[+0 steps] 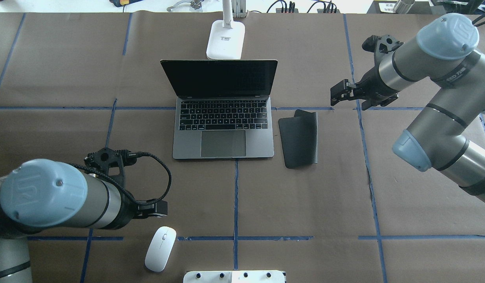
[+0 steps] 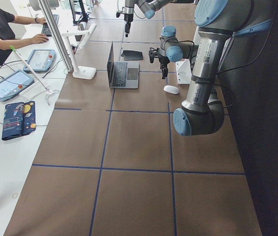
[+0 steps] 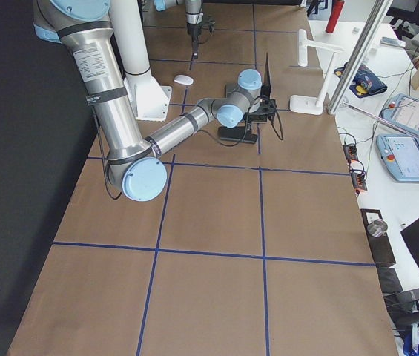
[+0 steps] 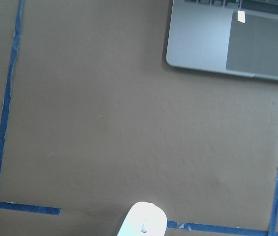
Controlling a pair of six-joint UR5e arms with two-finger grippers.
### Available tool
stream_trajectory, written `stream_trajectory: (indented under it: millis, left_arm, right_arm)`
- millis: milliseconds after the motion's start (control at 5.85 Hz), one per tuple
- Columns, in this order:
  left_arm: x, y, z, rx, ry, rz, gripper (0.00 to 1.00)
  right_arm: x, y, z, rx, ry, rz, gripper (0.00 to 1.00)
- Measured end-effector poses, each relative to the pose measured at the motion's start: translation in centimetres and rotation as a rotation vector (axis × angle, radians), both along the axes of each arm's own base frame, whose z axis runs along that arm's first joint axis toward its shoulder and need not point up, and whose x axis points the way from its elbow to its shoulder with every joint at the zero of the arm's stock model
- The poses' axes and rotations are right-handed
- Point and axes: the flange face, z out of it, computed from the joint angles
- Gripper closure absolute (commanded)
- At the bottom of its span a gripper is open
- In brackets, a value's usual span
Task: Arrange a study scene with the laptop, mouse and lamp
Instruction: 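Release the mouse pad with the right gripper while the left reaches toward the mouse, then grasp the white mouse with the left gripper while the right arm retracts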
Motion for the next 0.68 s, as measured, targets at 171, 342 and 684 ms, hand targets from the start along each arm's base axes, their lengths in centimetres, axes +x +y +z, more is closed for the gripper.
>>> stream_trajectory:
  millis: [171,342,684]
  left_arm:
    - [1.6,2.3,1.1,0.042,-0.016,0.021,0.00]
    - [3.3,4.1,2.1,0.075,-0.037,0.035,0.00]
    - [7.3,5.3,4.5,0.123,-0.026,0.033,0.00]
  right_arm:
    - [2.9,0.5,-0.9,0.023,0.080,-0.058,0.00]
    - [6.1,0.6,-0.7,0.048,0.141,-0.104,0.00]
    - [13.2,-0.5,1.8,0.084,0.209,-0.169,0.00]
